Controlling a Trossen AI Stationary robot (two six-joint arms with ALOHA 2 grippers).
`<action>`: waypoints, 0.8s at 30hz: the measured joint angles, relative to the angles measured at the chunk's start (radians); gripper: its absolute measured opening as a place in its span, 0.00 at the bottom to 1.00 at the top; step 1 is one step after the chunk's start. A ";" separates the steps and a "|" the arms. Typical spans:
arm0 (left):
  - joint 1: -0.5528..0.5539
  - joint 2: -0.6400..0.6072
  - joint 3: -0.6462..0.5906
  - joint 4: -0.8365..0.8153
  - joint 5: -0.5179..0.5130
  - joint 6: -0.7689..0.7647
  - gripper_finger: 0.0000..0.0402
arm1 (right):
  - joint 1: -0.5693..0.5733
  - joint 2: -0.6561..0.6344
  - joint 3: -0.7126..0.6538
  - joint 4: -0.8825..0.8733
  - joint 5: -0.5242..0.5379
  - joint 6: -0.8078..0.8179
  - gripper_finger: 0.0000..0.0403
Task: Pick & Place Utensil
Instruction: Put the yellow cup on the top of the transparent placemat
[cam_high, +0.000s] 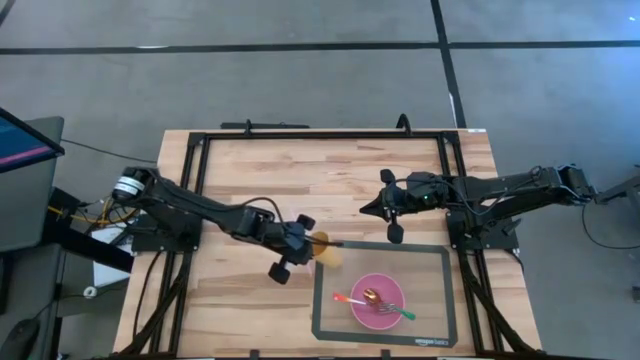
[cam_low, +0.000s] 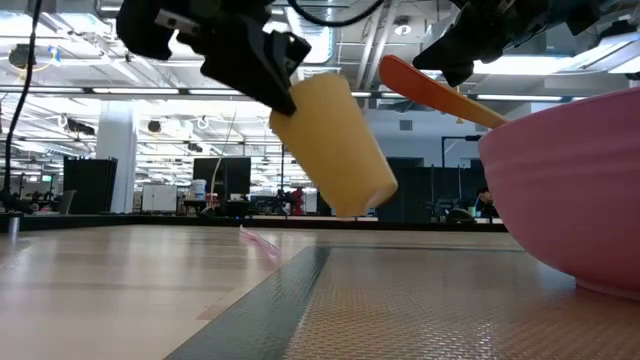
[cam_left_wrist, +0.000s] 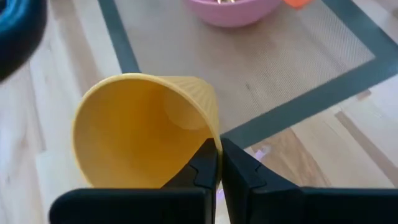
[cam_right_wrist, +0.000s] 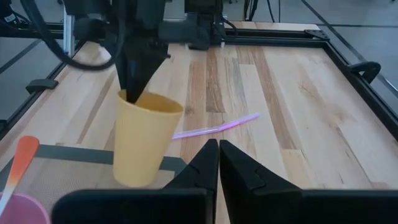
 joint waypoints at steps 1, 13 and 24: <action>0.000 0.007 0.000 0.000 0.010 -0.001 0.03 | 0.000 0.000 0.000 0.000 0.000 0.000 0.02; 0.000 0.081 0.000 0.027 0.041 -0.003 0.04 | 0.000 0.000 0.000 0.000 0.000 0.002 0.02; 0.000 0.084 0.000 0.030 -0.005 -0.004 0.05 | 0.000 0.003 0.000 -0.028 -0.079 0.072 0.02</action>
